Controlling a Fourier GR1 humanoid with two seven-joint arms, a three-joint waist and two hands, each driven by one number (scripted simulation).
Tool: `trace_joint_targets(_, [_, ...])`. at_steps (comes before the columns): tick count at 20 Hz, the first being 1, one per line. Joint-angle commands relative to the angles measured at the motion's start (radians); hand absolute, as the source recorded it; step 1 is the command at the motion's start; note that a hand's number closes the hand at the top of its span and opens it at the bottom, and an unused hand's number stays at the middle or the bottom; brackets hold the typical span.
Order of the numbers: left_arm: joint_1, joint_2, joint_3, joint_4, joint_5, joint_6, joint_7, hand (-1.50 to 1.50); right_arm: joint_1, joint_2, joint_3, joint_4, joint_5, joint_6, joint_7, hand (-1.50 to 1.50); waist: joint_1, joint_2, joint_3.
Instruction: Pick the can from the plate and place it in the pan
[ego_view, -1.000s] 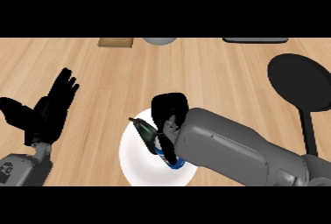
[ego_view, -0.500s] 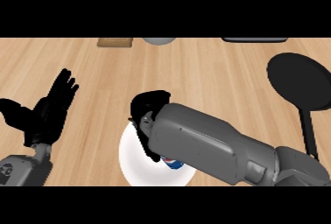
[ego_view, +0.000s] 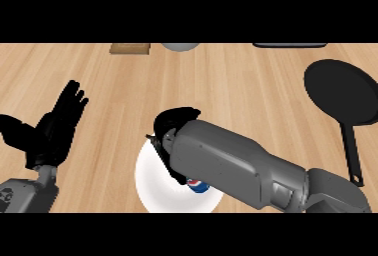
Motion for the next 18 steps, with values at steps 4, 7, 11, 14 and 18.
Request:
trace_joint_targets(4, [-0.017,-0.030,-0.006,-0.004,-0.013,0.012,0.016,0.00,0.007,0.035,0.026,0.053,-0.016,0.015,0.231,-1.50,0.004,0.003,0.001])
trace_joint_targets(7, [0.021,-0.013,0.007,-0.021,-0.010,-0.003,0.017,0.00,0.052,0.032,0.045,0.042,-0.007,0.014,0.211,-1.50,-0.003,-0.001,0.001])
trace_joint_targets(11, [-0.002,-0.012,0.032,0.036,-0.016,-0.033,-0.014,0.00,0.073,0.020,0.052,0.009,0.019,0.004,0.183,-1.50,-0.010,0.002,0.001])
trace_joint_targets(14, [0.035,-0.046,-0.006,-0.032,-0.051,0.013,-0.003,0.00,0.101,0.033,0.042,0.013,0.038,-0.041,0.191,-1.50,-0.006,0.000,0.001])
trace_joint_targets(18, [-0.009,-0.037,0.034,0.006,-0.027,-0.028,0.000,0.00,0.101,0.035,0.032,0.089,0.054,-0.040,0.131,-1.50,0.007,0.007,0.001])
